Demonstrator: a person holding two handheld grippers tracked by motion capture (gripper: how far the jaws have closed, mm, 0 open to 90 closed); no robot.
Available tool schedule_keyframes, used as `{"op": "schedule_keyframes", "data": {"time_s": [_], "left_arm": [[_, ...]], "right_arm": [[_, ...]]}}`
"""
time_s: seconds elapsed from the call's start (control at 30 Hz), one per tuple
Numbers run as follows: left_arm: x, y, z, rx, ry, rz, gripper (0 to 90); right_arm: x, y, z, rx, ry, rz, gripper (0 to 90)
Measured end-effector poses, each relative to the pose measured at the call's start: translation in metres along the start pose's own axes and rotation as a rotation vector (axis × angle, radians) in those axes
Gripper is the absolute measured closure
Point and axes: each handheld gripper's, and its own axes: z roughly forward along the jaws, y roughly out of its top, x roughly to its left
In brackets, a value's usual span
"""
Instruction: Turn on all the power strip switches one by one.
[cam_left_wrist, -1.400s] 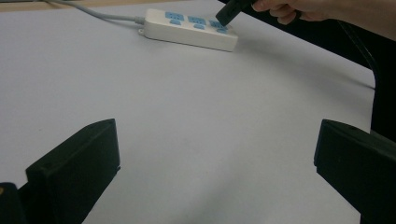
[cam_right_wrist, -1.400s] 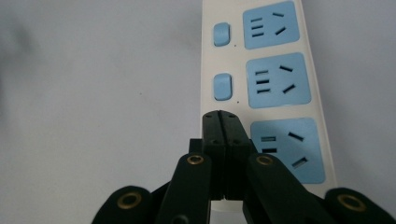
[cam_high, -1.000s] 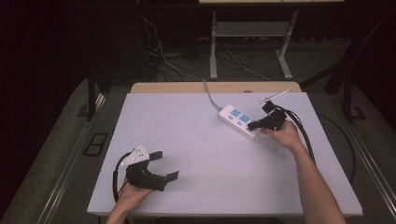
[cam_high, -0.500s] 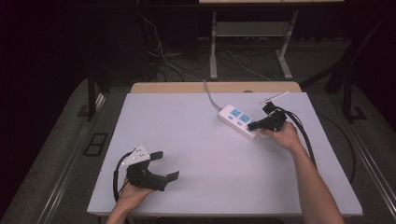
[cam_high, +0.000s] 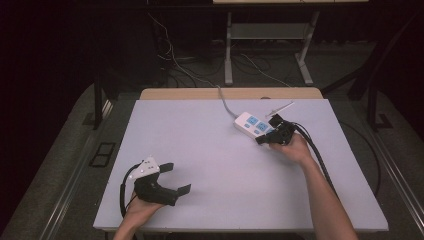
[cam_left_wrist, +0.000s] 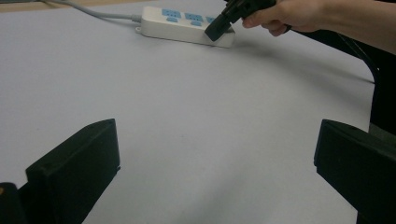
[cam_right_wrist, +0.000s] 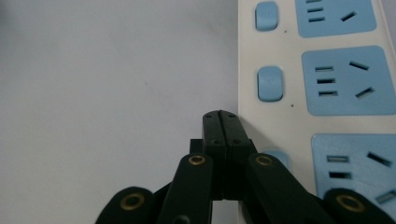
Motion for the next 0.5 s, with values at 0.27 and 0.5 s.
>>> {"op": "schedule_keyframes", "data": {"time_s": [0.27, 0.5], "left_arm": [[-0.001, 0.001, 0.005, 0.006, -0.004, -0.002, 0.0], [-0.001, 0.000, 0.005, 0.016, -0.005, -0.005, 0.0]], "right_arm": [[-0.017, -0.007, -0.039, -0.128, 0.025, 0.080, 90.0], [-0.024, -0.011, -0.028, -0.102, 0.027, 0.097, 90.0]]}}
